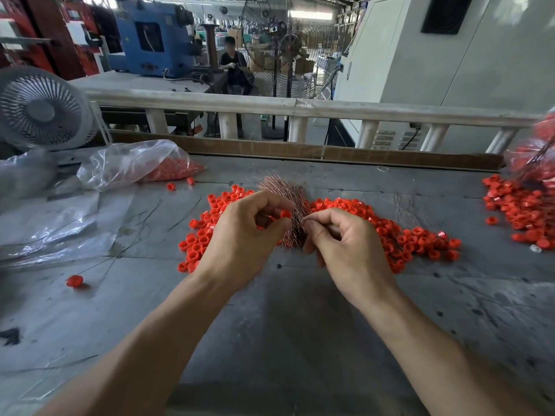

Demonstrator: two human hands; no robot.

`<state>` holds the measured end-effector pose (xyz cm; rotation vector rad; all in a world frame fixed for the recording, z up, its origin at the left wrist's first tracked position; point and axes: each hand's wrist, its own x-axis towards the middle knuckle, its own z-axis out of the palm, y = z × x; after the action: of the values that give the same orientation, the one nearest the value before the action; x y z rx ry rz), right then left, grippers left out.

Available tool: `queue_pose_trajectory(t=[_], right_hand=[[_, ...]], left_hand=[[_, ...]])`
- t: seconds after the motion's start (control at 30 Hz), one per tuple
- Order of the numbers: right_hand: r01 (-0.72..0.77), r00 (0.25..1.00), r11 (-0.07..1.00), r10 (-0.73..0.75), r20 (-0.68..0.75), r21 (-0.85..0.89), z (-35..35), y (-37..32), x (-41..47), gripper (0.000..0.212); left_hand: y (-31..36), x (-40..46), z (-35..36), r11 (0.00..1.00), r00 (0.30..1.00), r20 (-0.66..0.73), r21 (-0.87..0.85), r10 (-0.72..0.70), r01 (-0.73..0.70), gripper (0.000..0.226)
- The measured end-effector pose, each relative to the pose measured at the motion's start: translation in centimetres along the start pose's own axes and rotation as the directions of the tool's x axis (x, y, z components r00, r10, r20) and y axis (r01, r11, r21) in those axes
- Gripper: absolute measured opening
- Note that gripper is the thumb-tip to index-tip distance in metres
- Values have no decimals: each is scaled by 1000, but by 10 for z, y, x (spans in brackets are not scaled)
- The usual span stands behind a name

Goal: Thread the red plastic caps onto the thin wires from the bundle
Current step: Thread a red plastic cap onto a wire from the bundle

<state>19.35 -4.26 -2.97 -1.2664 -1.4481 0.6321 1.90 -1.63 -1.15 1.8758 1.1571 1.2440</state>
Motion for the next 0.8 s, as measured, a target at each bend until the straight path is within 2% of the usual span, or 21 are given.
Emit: queue_pose_trajectory(t=[0.4,0.67,0.8], right_hand=[[8,1000,1000,-8,-4,5,-1,0,0,12],[17,1000,1000,-17,-20,-8,0,1,0,12],[20,999,1000,-21,-31,-15,-1,0,0,12]], left_hand=[[1,1,1,999,1000,-20,32,6,-6,20],[0,0,2,999,998,-34,12,-52,52,17],[4,-1,2,999,999,-32,38,-27,28,20]])
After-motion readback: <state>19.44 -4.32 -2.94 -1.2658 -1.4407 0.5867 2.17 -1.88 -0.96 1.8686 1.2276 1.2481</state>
